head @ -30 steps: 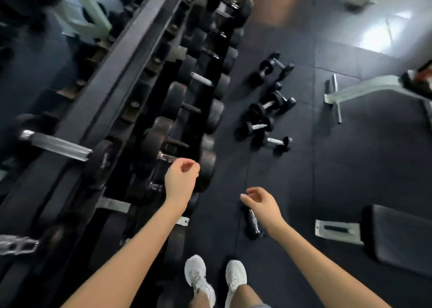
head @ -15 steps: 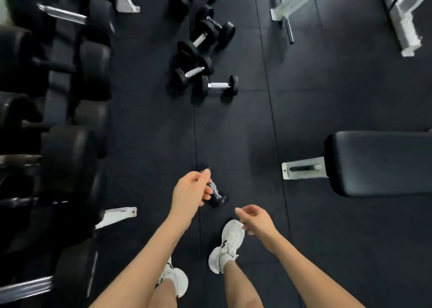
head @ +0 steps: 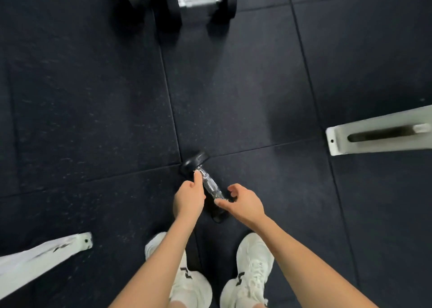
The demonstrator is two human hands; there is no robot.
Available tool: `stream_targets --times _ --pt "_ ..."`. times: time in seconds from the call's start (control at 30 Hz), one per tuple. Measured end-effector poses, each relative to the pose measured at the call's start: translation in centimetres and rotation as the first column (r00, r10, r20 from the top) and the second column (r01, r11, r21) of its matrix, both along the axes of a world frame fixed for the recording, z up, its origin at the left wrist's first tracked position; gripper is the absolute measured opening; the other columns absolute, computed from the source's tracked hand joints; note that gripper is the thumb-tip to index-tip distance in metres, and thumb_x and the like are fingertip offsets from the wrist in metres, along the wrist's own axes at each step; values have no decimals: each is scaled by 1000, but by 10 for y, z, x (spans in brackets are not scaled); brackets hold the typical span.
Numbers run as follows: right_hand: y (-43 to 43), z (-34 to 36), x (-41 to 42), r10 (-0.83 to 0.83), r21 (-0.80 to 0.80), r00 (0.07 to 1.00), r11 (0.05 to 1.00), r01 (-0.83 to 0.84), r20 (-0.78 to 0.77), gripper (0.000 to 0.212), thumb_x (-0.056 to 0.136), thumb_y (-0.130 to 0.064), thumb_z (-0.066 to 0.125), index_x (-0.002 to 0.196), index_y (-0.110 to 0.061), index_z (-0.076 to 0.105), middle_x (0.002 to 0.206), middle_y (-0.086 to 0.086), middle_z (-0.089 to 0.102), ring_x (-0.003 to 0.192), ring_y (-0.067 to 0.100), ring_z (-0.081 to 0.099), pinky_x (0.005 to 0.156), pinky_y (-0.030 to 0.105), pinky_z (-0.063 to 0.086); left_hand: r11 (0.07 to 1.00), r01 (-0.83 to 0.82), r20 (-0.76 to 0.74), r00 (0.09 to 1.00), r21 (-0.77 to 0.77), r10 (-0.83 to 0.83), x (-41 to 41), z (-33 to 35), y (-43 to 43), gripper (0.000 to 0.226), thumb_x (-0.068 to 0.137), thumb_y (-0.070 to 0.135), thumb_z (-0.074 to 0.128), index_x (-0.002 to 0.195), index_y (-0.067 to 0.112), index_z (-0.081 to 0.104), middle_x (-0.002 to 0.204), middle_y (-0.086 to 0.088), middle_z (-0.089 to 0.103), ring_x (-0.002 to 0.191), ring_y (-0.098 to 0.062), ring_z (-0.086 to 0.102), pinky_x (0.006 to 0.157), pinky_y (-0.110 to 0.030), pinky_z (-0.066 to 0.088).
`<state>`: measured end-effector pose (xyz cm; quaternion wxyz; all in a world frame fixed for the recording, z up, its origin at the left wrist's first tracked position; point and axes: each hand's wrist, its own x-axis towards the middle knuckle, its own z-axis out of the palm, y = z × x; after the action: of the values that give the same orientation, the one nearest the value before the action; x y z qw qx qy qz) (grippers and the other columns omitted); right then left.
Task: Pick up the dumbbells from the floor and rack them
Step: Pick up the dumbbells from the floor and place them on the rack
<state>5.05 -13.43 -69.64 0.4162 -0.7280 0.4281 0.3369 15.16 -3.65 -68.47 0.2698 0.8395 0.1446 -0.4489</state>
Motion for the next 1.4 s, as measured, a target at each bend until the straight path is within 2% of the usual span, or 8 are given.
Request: stream_targets --times 0.13,0.27,0.53,0.63,0.73,0.9,1.23,1.4 --pt "-3 -79 16 145 50 989 988 -143 -39 78 75 -65 62 137 -23 43 130 -1 60 119 21 56 98 36 46 996 32 -26 999 84 -30 0 -84 -5 67 88 65 28 106 7 56 108 -15 65 97 -34 62 82 -38 49" --pt "-5 -118 18 178 138 982 976 -168 -65 77 70 -67 65 130 -23 48 119 -5 64 106 17 62 85 30 47 998 -49 -55 997 47 52 -4 -126 -15 70 89 61 35 122 1 49 120 -21 61 112 -37 57 96 -37 44" --pt "-6 -104 22 141 164 989 978 -131 -47 40 72 -61 68 89 -26 60 76 -13 59 71 8 55 58 22 37 992 -120 -136 984 -24 116 -9 -116 -22 68 87 62 41 124 4 46 115 -14 64 108 -31 60 98 -44 47" --pt "0 -71 26 131 172 991 977 -122 -41 50 72 -58 70 107 -22 61 99 -7 67 87 12 61 71 25 46 994 -105 -121 988 -33 100 -5 -85 -18 59 92 53 40 126 5 46 120 -15 61 113 -33 57 101 -42 44" --pt "5 -14 30 62 149 998 987 -57 -33 75 71 -56 72 132 -19 49 127 -3 60 110 15 59 85 28 44 985 -145 -141 981 -95 131 2 -34 -14 55 90 53 43 122 9 49 117 -13 63 109 -31 59 99 -44 46" --pt "3 123 50 83 111 996 990 -85 21 84 72 -55 74 139 -20 39 130 -1 59 113 18 59 83 28 42 966 -162 -119 983 -200 140 23 95 -2 46 83 57 50 108 18 53 107 -7 68 101 -24 63 97 -44 48" --pt "25 458 140 140 14 967 989 -146 211 62 69 -56 74 112 -19 48 101 -6 62 88 15 59 70 29 43 934 -78 225 960 -348 164 106 429 30 29 87 52 51 97 26 55 99 1 69 99 -21 64 95 -43 48" --pt "47 580 187 119 60 921 987 -151 371 56 67 -50 78 103 -15 55 105 0 65 99 21 62 91 40 48 897 -52 344 913 -440 221 154 550 62 19 86 50 55 87 31 58 96 1 71 96 -20 66 95 -45 49"
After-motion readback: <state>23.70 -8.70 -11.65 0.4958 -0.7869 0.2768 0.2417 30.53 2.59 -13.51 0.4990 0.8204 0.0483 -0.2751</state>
